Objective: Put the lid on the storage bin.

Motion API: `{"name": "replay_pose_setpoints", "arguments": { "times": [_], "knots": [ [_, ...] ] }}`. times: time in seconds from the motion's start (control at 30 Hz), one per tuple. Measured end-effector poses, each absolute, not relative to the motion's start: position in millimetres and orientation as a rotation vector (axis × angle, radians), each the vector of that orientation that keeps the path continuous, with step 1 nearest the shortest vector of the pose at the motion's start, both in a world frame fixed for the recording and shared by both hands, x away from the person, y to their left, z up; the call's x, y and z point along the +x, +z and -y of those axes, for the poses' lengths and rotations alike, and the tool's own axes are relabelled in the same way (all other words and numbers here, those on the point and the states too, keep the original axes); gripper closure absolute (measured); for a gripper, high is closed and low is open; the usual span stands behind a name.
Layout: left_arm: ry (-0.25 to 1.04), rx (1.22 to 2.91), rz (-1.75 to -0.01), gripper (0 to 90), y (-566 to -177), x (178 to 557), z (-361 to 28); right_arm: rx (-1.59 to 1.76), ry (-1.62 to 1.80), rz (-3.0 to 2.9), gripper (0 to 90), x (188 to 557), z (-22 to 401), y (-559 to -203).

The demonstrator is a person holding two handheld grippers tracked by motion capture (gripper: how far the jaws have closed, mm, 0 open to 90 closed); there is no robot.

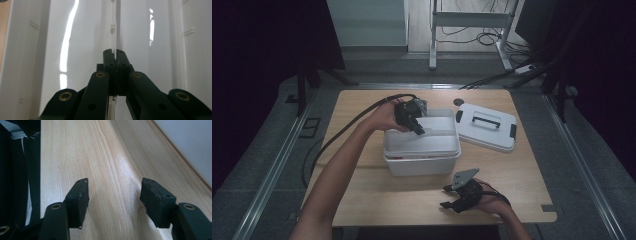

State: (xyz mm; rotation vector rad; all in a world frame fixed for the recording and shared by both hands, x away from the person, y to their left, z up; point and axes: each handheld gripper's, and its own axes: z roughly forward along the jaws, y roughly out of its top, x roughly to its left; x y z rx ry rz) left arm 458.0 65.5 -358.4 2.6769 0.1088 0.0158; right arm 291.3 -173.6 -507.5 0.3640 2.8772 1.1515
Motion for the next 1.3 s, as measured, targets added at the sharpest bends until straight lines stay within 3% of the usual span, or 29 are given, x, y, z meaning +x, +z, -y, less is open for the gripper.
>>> {"name": "replay_pose_setpoints", "arguments": {
  "times": [0.53,0.97,1.3],
  "knots": [
    [-0.007,2.687,-0.147,88.0,-372,459,-64,0.368,1.146,-2.878,39.3,291,174,-508],
    [0.068,2.651,-0.159,56.8,-366,457,-72,0.371,1.146,-2.868,39.2,291,175,-506],
    [0.141,2.566,-0.203,52.3,-341,443,-107,0.398,1.165,-2.822,39.2,294,184,-499]
  ]
}}
